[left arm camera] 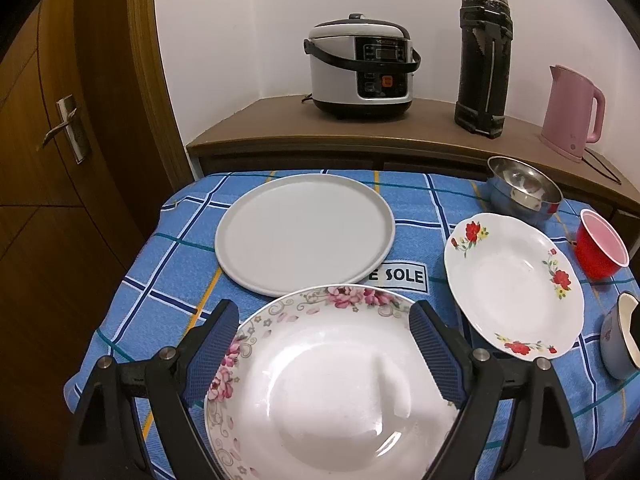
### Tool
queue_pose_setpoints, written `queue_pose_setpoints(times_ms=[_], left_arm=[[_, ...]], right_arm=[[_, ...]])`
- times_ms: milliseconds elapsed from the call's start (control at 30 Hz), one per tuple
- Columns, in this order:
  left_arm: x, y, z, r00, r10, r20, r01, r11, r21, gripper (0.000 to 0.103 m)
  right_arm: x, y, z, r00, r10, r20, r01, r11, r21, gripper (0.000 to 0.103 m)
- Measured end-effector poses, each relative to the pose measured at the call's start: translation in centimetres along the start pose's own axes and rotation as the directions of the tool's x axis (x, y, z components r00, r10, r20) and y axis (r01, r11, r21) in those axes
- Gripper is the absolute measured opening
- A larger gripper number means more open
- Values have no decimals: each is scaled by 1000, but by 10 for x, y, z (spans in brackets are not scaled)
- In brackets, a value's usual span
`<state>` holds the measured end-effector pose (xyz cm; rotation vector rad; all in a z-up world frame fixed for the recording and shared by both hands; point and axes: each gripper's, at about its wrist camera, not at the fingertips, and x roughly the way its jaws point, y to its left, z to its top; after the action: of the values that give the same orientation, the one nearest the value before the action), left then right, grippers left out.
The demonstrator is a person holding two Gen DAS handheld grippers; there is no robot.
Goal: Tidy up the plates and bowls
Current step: 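Grasp the rim of the pink-floral white plate with the right gripper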
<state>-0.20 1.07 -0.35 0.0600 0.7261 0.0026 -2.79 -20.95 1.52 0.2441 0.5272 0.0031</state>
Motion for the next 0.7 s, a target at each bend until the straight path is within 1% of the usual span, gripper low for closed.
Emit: queue_pose_setpoints(times_ms=[700], left_arm=[[0,-1,0,1000,1,-4,-1,1000,-2,89]], right_arm=[[-1,0,-2,1000,3,10,-3,1000,-1,103]])
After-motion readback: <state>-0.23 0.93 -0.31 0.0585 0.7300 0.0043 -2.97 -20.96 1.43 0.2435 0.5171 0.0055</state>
